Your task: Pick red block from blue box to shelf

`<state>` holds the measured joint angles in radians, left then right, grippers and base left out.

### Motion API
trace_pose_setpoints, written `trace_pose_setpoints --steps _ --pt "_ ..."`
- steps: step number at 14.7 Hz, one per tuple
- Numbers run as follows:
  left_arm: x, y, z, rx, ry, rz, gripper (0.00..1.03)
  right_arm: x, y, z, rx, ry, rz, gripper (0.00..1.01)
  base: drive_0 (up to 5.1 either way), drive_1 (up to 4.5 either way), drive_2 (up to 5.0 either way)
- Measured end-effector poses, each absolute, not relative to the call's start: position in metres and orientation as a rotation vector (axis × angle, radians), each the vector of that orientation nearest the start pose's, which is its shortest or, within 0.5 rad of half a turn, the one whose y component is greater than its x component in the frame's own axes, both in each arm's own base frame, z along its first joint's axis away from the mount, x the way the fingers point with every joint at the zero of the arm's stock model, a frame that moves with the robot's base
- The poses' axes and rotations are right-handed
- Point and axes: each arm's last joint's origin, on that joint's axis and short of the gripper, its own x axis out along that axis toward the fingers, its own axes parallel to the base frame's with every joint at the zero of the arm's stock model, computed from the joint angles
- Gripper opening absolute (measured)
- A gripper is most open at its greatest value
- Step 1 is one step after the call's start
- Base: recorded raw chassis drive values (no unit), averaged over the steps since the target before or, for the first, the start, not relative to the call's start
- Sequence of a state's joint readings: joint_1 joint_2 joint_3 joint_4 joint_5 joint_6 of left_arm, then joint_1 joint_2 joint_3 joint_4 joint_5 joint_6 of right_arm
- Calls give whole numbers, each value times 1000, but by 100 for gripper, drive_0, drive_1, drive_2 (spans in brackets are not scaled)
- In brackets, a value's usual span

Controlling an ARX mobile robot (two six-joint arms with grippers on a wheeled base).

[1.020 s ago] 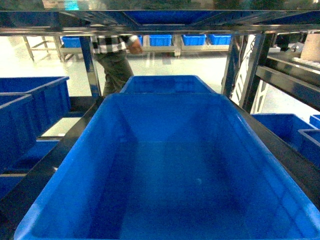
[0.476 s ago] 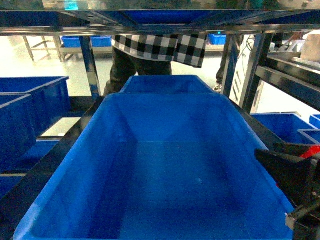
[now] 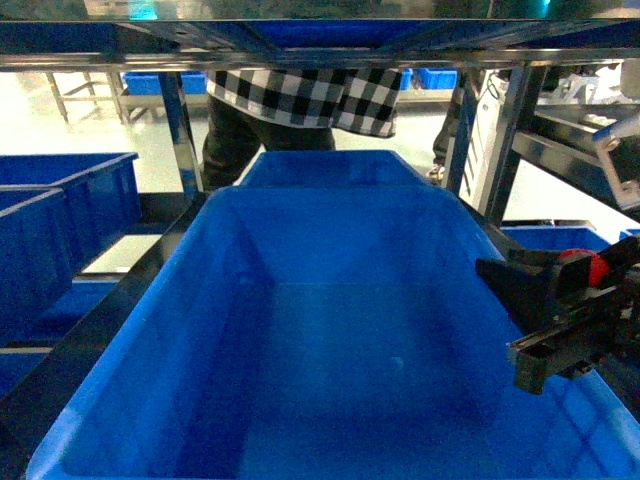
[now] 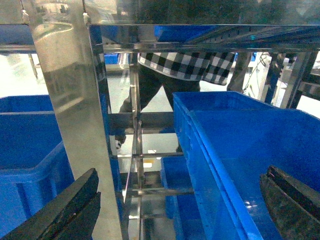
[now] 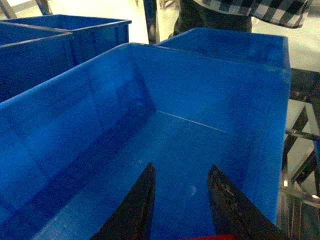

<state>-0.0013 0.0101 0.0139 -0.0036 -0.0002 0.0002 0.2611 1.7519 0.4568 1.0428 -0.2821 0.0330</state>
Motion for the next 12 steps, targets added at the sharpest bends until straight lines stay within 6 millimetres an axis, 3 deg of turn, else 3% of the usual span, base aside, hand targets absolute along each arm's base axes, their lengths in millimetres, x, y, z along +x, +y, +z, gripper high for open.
trace_pose_setpoints --steps 6,12 --pt "97 0 167 0 0 -1 98 265 118 117 18 299 706 27 0 0 0" --pt "97 0 167 0 0 -1 98 275 109 98 8 284 638 27 0 0 0"
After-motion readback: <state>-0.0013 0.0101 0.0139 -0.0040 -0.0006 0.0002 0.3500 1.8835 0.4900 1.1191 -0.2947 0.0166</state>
